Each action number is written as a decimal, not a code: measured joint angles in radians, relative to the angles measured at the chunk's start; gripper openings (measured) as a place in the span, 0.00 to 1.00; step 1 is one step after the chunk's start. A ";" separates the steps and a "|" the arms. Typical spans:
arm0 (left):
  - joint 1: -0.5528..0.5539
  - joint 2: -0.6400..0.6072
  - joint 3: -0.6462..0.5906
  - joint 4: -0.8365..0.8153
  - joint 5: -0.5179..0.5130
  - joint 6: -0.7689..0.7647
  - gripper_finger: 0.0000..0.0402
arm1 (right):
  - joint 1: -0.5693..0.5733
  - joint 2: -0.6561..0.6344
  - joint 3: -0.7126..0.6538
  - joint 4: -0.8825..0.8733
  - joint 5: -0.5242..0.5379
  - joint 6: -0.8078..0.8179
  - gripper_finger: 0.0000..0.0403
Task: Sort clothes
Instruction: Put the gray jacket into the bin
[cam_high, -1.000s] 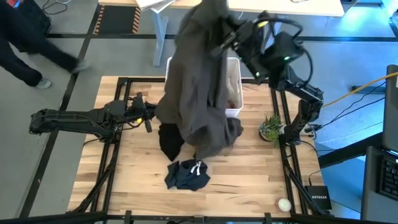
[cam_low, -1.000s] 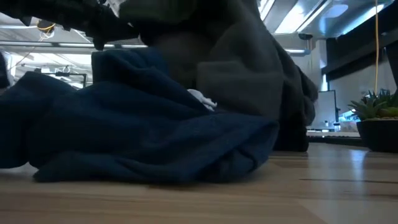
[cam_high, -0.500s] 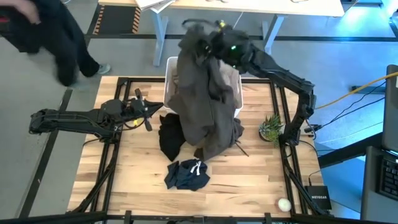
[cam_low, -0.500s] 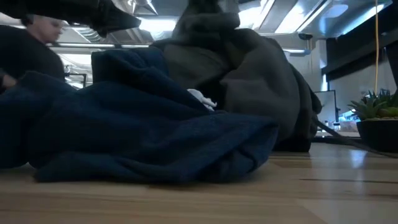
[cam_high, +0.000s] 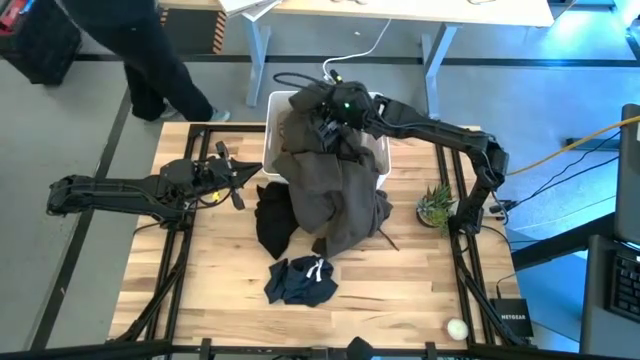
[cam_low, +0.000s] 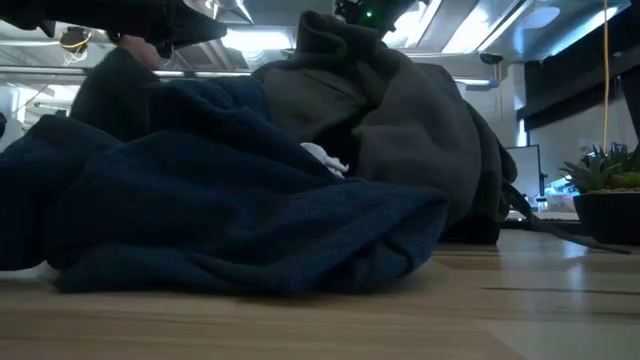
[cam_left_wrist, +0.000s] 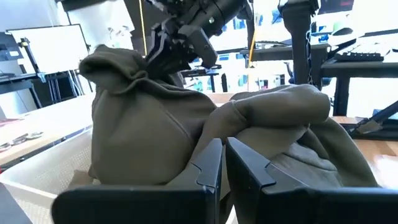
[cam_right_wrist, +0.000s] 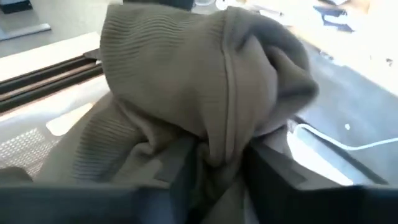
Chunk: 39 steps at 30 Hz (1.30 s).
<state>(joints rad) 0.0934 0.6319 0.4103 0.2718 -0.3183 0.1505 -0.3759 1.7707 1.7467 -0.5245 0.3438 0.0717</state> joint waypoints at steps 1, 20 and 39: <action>0.000 0.000 0.000 0.000 0.000 -0.002 0.04 | 0.000 0.000 0.015 -0.002 -0.005 -0.031 0.43; 0.000 -0.006 0.000 0.077 0.000 0.129 0.04 | 0.156 -0.010 0.599 -0.796 -0.216 -0.125 0.71; 0.074 -0.010 0.000 0.296 0.000 0.276 0.04 | 0.769 -0.114 -0.270 -0.879 0.231 0.489 0.71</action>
<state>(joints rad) 0.1678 0.6220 0.4103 0.5680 -0.3187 0.4261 0.3931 1.6565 1.4768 -1.4030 0.5752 0.5612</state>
